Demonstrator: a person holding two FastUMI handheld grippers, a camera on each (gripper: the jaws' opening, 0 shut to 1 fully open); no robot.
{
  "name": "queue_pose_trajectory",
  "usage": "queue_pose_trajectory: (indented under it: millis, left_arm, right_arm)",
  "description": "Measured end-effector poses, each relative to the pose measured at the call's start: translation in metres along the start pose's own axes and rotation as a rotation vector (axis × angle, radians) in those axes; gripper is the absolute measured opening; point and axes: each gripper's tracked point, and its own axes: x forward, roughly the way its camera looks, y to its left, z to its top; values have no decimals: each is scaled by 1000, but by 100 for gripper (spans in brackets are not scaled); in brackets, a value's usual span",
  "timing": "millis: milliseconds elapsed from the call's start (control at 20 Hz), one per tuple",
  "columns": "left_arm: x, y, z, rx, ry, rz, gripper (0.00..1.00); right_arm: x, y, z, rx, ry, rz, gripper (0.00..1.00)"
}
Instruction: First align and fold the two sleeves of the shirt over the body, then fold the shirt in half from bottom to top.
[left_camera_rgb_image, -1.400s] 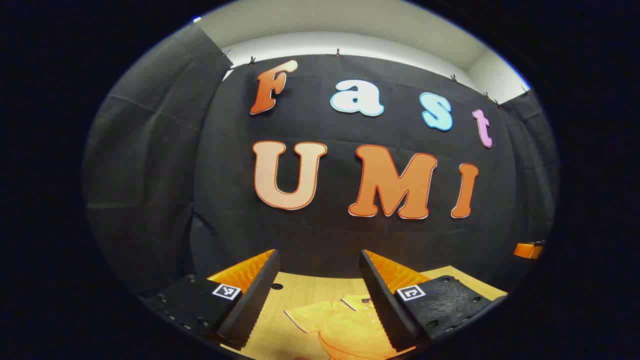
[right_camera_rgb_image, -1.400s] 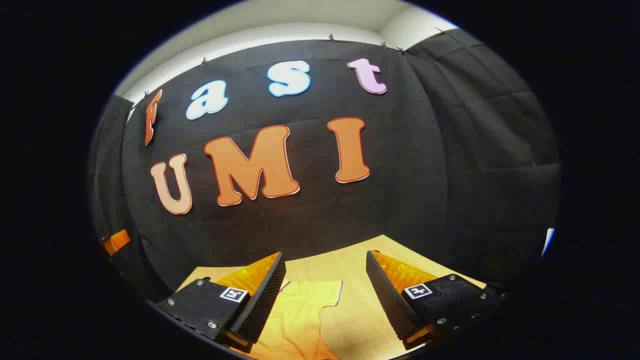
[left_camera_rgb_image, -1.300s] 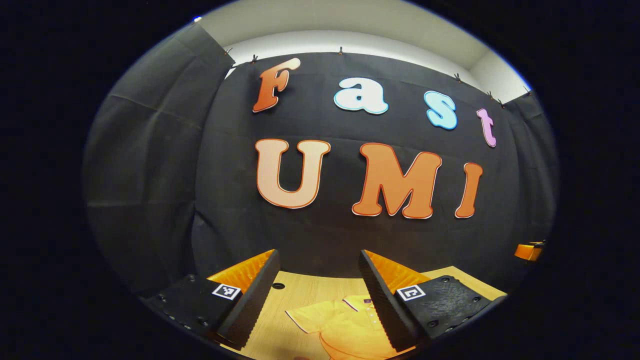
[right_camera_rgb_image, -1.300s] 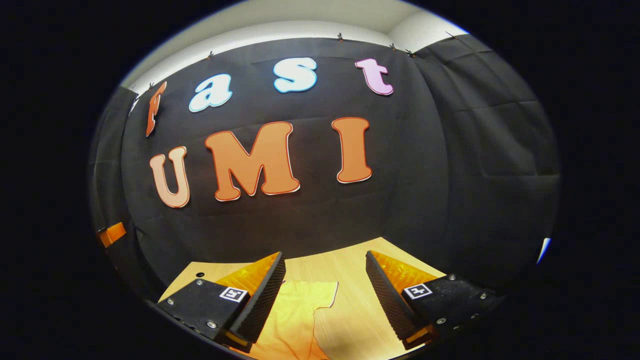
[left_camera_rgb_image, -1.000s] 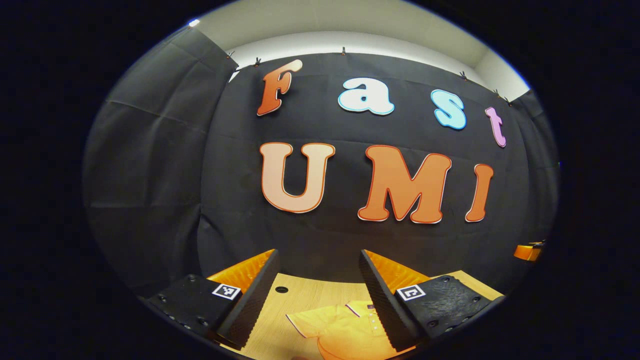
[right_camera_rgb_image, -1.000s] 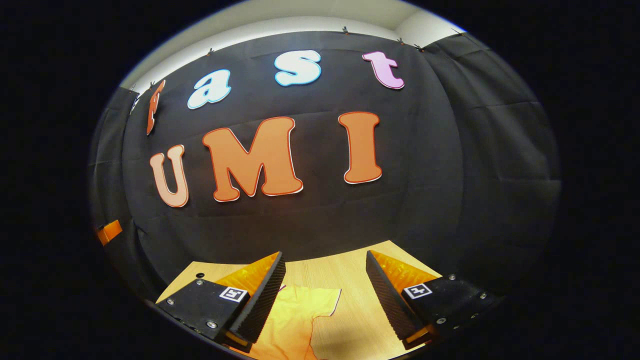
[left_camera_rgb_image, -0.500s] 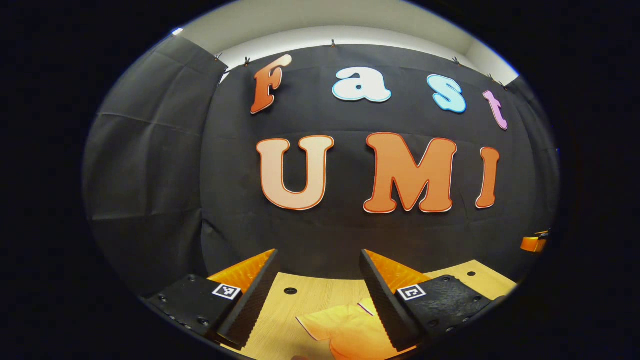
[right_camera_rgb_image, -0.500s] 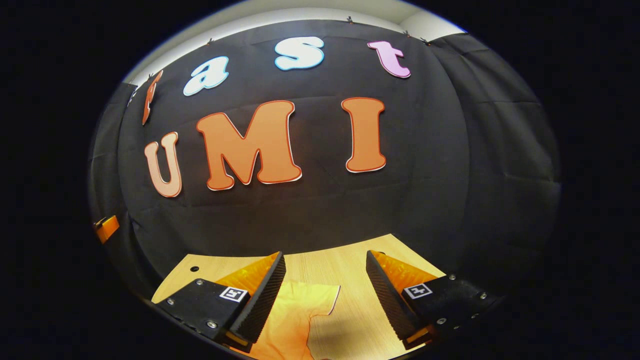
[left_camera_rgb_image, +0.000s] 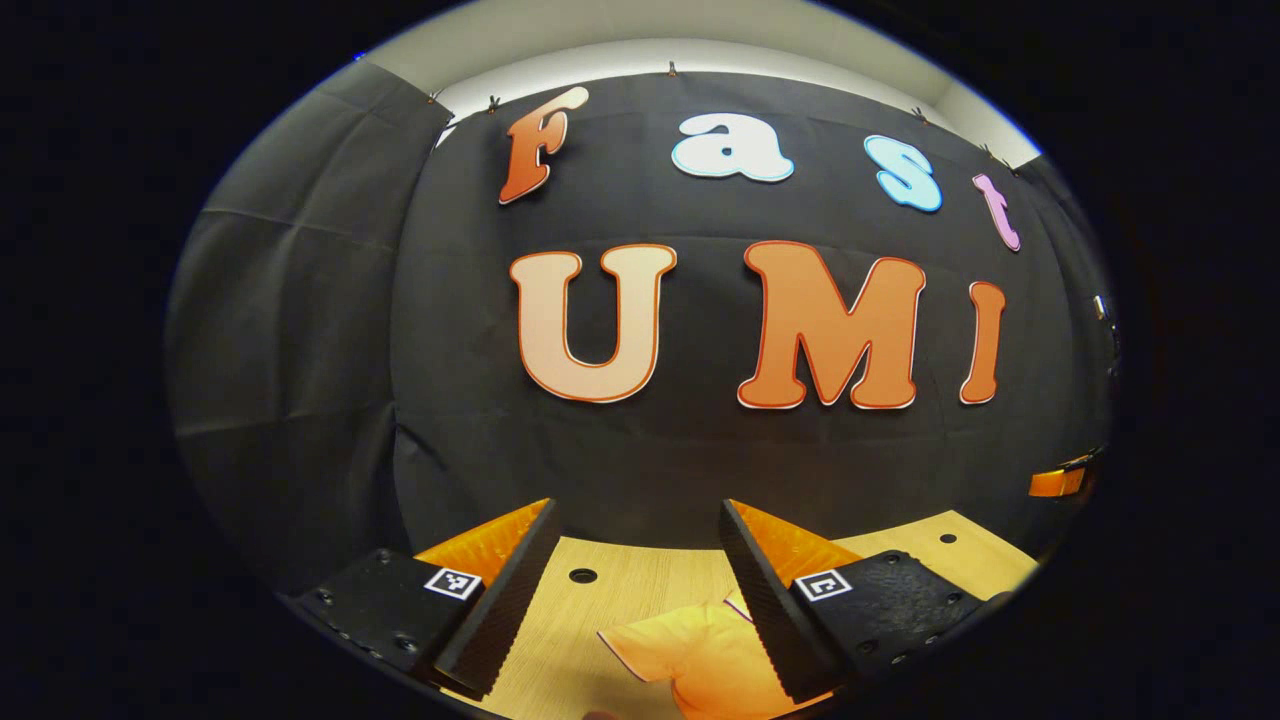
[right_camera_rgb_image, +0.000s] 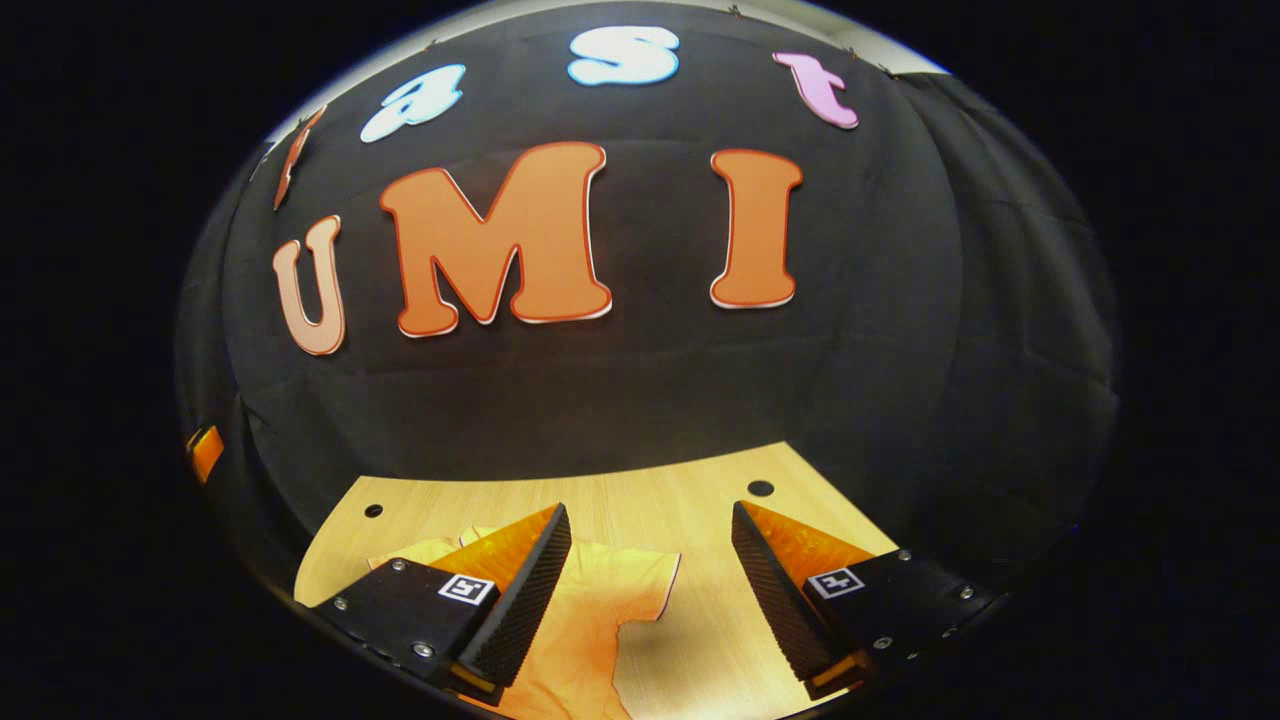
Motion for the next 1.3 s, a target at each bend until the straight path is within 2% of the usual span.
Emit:
queue_pose_trajectory:
  millis: [250, 450, 600, 750, 1100, 1300]
  left_arm:
    - [10, 19, -27, -12, 65, 22, 98]
    - [19, 41, -43, 4, 99, 63, 98]
    - [26, 51, -56, 19, 130, 89, 98]
    - [33, 60, -66, 25, 151, 109, 98]
    - [50, 74, -95, 12, 220, 147, 98]
    - [57, 81, -103, 10, 239, 161, 98]
  right_arm:
    - [58, 1, -30, -7, 241, -23, 98]
    - [113, -18, -82, 49, 498, -59, 98]
    - [145, -33, -118, 13, 607, -105, 99]
    - [168, -40, -159, 2, 744, -118, 99]
    - [204, -47, -232, 26, 931, -159, 99]
    - [212, -49, -248, 66, 968, -173, 97]
